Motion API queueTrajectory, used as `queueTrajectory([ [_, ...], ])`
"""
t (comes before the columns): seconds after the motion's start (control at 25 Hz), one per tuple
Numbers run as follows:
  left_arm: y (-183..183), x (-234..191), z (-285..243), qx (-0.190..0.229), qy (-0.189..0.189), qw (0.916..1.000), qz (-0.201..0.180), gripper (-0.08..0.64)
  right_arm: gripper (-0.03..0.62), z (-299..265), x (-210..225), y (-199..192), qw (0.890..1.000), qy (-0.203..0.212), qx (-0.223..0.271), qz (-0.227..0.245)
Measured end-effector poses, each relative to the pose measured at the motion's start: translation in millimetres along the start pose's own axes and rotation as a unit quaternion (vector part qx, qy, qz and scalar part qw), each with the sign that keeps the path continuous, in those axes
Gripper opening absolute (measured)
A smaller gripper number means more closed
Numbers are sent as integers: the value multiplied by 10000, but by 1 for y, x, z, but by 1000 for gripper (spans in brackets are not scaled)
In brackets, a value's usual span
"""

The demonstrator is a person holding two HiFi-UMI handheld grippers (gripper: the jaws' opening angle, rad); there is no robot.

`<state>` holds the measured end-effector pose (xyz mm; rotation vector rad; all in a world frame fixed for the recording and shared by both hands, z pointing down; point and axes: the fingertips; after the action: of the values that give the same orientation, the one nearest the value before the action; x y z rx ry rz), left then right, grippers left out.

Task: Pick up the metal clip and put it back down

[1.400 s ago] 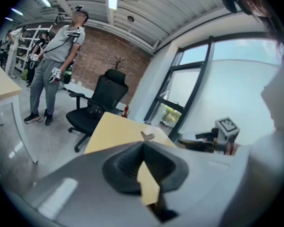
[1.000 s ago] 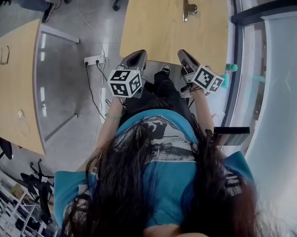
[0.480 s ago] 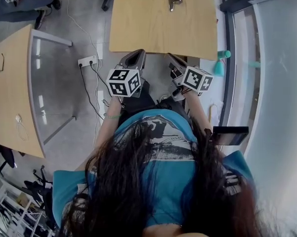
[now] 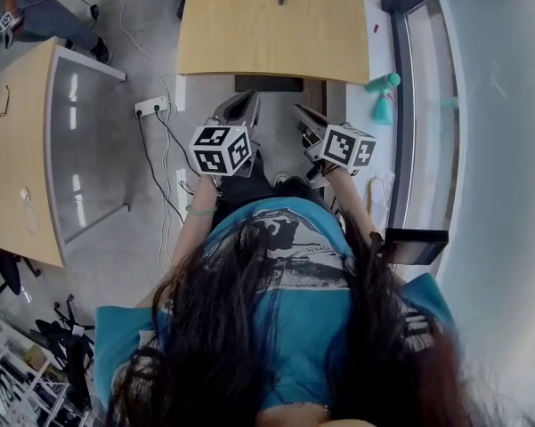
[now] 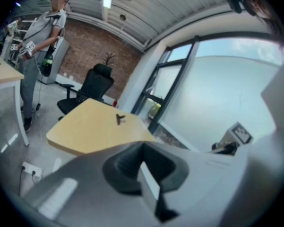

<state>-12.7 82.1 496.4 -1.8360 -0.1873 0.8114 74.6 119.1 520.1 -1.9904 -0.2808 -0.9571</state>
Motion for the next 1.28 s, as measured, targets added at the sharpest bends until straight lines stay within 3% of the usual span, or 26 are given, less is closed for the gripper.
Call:
queueTrajectory([
  [0.36,-74,91,67,-92,217,9997,-46,3,38,103,4,-42,9991,386,-92,-134],
  [0.56,-86,128,93,7,149,9998,-99,3,38,144,0,-58,9986,496,-68,-146],
  [0.84,-71,137,132,9,118,9996,-269,3,38,162,-33,-69,9984,531,11,-183],
  [1.28,-76,131,141,23,96,9985,-533,3,38,154,-41,-85,9977,657,-44,-153],
])
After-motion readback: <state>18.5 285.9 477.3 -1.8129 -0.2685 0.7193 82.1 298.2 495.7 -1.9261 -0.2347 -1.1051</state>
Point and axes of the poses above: the fingertips, and each gripper's own axes: z backward along the fingers, x to its right, y out of its top, and after that the axes turned 11 degrees about x, right-handed
